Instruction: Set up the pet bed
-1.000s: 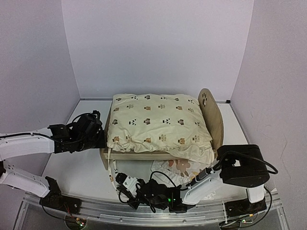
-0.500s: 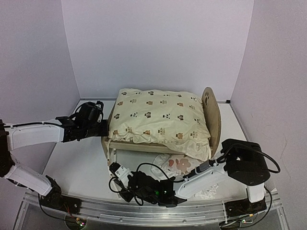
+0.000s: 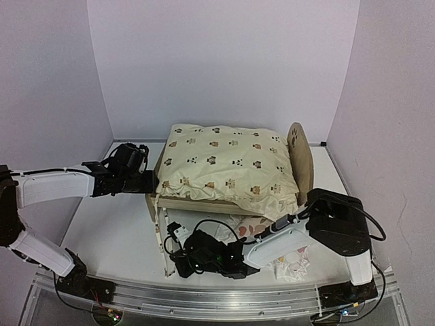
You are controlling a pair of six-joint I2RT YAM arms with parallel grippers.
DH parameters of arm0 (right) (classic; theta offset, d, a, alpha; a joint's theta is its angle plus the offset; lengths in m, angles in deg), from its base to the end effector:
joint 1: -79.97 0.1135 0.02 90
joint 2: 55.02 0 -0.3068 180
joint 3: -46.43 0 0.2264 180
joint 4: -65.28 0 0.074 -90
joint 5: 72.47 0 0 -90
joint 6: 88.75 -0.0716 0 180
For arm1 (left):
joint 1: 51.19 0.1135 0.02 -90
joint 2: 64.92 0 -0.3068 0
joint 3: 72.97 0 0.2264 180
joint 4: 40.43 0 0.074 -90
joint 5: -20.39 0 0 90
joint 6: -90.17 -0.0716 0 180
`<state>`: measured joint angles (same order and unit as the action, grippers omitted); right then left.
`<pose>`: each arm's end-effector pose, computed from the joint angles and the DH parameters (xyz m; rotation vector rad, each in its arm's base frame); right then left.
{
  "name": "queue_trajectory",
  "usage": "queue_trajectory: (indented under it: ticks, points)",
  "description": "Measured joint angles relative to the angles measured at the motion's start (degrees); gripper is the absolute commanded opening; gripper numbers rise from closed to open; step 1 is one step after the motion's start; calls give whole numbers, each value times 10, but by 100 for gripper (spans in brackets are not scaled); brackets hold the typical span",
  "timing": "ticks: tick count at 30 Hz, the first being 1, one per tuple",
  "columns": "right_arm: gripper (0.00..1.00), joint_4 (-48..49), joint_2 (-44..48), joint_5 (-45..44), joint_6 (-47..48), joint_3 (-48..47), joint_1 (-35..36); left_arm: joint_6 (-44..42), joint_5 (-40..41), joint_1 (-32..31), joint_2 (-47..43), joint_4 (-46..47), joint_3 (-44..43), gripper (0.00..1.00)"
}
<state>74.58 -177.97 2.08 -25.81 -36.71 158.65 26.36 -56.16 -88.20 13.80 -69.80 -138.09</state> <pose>0.1137 0.4708 0.1534 -0.7995 2.0425 0.8172 0.2377 -0.1583 0.2632 0.0998 2.3113 -0.2947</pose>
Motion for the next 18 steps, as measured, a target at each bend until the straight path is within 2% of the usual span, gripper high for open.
queue_trajectory:
  ticks: [2,7,12,18]
  points:
    - [9,-3,-16,14,-12,-4,-9,6,-5,0,-8,-14,4,56]
    - [35,-1,-27,37,-15,-13,-21,26,-9,-6,-71,-64,20,55]
    - [45,3,-26,49,5,-13,-21,52,-3,-43,-130,-101,30,52]
    - [47,-41,-5,57,47,-12,-21,78,2,-91,-147,-133,59,47]
